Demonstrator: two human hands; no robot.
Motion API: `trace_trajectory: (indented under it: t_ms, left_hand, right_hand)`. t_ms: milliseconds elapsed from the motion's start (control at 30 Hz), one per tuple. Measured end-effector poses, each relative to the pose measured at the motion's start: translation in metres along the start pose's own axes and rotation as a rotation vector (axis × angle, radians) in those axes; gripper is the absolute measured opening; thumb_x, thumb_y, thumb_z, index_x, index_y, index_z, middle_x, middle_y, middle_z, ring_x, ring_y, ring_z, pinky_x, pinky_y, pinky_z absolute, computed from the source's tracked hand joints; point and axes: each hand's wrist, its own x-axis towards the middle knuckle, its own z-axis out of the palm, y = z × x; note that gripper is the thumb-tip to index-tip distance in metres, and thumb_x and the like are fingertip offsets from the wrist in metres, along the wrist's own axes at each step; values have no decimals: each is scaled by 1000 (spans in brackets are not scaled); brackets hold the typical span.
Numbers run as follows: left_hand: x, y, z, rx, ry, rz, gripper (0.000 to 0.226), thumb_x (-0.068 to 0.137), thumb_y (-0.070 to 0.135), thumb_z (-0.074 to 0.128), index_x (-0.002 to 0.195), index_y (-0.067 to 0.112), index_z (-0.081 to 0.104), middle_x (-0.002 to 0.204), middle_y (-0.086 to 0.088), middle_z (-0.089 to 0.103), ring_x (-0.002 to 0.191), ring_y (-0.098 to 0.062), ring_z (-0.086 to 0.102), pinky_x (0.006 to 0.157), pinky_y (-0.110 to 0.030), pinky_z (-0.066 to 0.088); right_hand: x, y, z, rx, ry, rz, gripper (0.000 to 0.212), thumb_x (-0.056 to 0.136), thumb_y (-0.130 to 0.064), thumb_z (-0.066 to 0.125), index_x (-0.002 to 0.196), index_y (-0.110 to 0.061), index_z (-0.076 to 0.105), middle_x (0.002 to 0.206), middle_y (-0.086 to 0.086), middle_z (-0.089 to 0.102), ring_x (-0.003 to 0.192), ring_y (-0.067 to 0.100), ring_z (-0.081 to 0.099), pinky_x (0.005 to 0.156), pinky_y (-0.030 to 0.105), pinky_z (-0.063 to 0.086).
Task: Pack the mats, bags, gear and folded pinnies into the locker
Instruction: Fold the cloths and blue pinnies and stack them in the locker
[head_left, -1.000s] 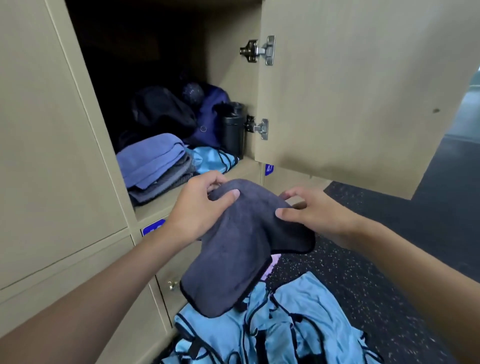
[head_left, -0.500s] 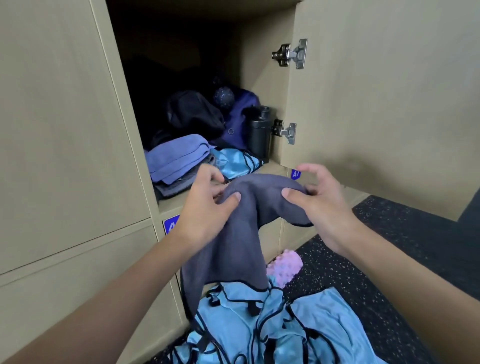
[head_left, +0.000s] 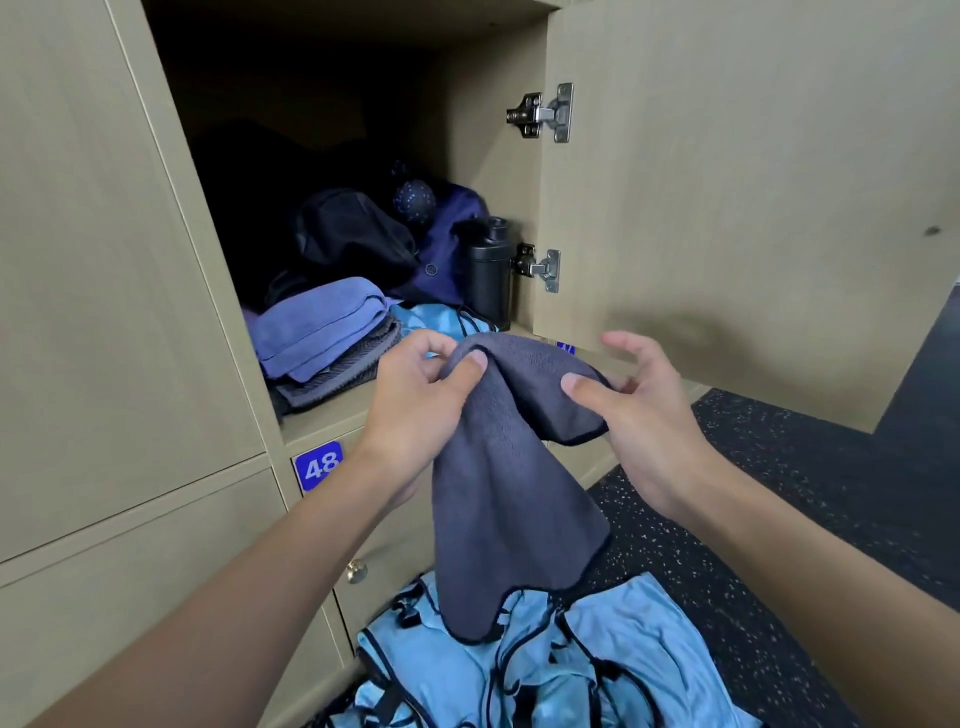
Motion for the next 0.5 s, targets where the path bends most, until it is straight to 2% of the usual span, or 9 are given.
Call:
trace_trajectory:
  t_ms: [67, 133, 200, 267, 300, 333, 367, 433, 500]
  left_hand:
    - [-1, -2, -1, 118, -98, 7, 21, 92, 14, 69, 107, 18, 55, 94, -6, 73, 78, -13, 63, 67, -24, 50]
    - [-4, -4, -1, 218, -244, -7, 34, 90, 15, 71, 120, 23, 58, 100, 4, 72, 80, -2, 63, 55, -14, 48]
    - [-7, -5, -1, 265, -330, -15, 24, 91, 13, 70, 115, 17, 69, 98, 5, 72, 74, 1, 61, 50, -15, 47]
    - [-9, -7, -2, 309, -362, 2, 12, 92, 13, 69, 102, 8, 75, 96, -6, 76, 76, -5, 62, 63, -30, 55]
    - [-10, -7, -2, 306, -362, 1, 15, 91, 17, 71, 98, 3, 74, 97, -15, 75, 78, -11, 62, 73, -41, 56]
    - [-11, -6, -1, 286, -341, -2, 24, 90, 22, 72, 96, -1, 72, 97, -23, 72, 78, -15, 60, 75, -46, 55]
    - [-11, -6, 0, 255, -302, 3, 30, 88, 26, 72, 95, -3, 70, 97, -28, 69, 78, -17, 58, 73, -44, 52]
    - [-9, -1, 0, 177, -182, 33, 25, 91, 22, 70, 94, -2, 66, 92, -28, 68, 76, -19, 58, 74, -41, 50]
    - [-6, 3, -1, 103, -95, 20, 13, 95, 16, 64, 100, 4, 67, 98, -22, 71, 83, -26, 68, 82, -45, 55]
  right_hand:
    - [-1, -4, 2, -11, 10, -37, 47, 87, -6, 71, 121, -29, 49, 95, 6, 68, 86, 17, 66, 84, 34, 54]
    - [-2, -6, 4, -72, -10, -71, 46, 87, -5, 71, 119, -31, 50, 103, 7, 66, 94, 17, 65, 85, 31, 54]
    - [-3, -7, 5, -148, -38, -91, 46, 86, -7, 71, 115, -36, 51, 113, 8, 64, 104, 20, 64, 93, 36, 53]
    - [-3, -5, 6, -183, -51, -95, 47, 85, -11, 73, 115, -40, 51, 117, 8, 63, 107, 21, 63, 97, 42, 52]
    - [-3, -3, 6, -186, -55, -91, 49, 84, -13, 74, 118, -39, 50, 118, 8, 63, 108, 20, 64, 97, 41, 52]
    - [-3, -2, 5, -176, -70, -76, 52, 83, -14, 76, 122, -37, 50, 118, 5, 64, 108, 18, 64, 97, 38, 53]
    - [-3, -1, 4, -152, -108, -48, 55, 82, -14, 78, 126, -33, 49, 118, 2, 65, 107, 14, 65, 95, 33, 53]
    - [-6, 1, 2, -106, -242, 30, 55, 82, -8, 77, 129, -20, 51, 114, 2, 71, 102, 12, 69, 90, 28, 55]
    - [-9, 4, 1, -147, -339, 77, 35, 86, -3, 71, 119, -8, 62, 104, 9, 75, 94, 16, 72, 86, 29, 56]
